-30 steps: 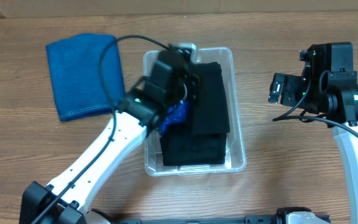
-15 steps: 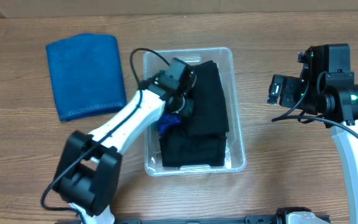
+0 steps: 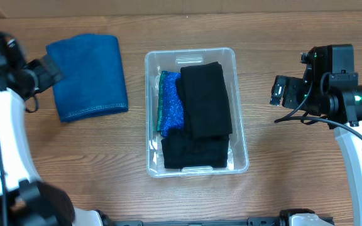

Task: Pack container
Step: 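Release the black cloth and move the left gripper to the teal towel, then grasp the teal-blue towel and lift it over the container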

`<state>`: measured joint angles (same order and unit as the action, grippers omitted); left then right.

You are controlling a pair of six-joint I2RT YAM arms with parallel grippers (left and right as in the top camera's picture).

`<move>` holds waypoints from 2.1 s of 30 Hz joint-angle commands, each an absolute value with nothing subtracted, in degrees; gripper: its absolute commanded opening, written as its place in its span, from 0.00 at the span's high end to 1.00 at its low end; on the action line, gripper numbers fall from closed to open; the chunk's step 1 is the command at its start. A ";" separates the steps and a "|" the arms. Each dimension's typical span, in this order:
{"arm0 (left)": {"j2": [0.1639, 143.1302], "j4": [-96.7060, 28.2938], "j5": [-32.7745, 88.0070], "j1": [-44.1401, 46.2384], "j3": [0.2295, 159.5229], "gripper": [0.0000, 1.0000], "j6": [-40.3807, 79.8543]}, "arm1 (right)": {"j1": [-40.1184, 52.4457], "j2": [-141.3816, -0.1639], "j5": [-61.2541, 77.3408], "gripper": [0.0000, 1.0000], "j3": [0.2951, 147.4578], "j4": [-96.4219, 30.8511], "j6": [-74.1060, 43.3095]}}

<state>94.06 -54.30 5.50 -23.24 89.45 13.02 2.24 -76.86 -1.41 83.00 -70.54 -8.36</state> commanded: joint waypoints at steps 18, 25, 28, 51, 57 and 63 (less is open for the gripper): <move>134.45 -26.70 42.48 -28.47 88.77 0.00 -0.23 | 2.13 -76.75 -1.15 0.00 81.76 -71.70 -8.62; 134.32 -33.45 45.32 -25.89 88.79 0.96 4.95 | 2.13 -76.75 -1.17 0.00 81.76 -72.77 -8.60; 131.96 -40.45 48.36 -25.85 89.10 0.96 1.91 | 2.13 -76.75 -1.17 0.00 81.76 -72.79 -8.60; 69.41 -43.38 6.17 23.81 87.85 0.96 46.46 | 2.11 -76.75 -7.51 0.00 81.76 -75.57 -10.81; 78.85 -39.27 2.02 33.30 83.70 0.96 54.94 | 2.07 -76.73 -15.64 0.00 81.76 -77.12 -15.27; 84.25 -38.76 2.39 33.69 82.63 0.96 50.19 | -4.82 -76.73 -11.05 0.00 81.82 -76.84 -16.53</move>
